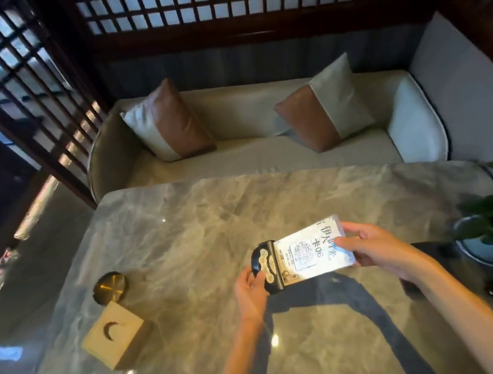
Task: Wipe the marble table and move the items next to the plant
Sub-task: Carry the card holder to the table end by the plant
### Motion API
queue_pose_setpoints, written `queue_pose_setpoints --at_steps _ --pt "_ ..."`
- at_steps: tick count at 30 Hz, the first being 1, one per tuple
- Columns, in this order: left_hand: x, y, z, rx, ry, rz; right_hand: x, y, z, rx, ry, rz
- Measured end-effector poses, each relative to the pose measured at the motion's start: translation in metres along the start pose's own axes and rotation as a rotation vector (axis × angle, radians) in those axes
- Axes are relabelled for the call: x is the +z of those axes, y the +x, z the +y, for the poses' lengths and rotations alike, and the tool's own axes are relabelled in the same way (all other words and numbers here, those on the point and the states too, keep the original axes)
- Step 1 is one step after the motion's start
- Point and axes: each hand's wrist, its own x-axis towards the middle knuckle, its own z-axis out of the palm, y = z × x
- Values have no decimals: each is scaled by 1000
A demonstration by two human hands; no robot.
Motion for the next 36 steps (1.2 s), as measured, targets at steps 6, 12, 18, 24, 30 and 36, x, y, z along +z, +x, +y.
queue_pose_setpoints --at_steps 6,12,18,24,30,36 --pt "50 -17 -9 3 143 -96 -50 -33 16 33 38 23" --pt "86 30 -34 -34 265 -276 -59 -53 51 54 282 268" --pt "160 13 -2 -45 236 -491 -123 -68 53 64 229 417" --pt "296 35 67 89 181 -614 -264 -44 3 0 103 482" --pt "480 94 117 140 116 -681 -427 20 -34 -50 -77 549" --pt "613 146 88 -10 211 -643 -530 108 10 94 -329 629"
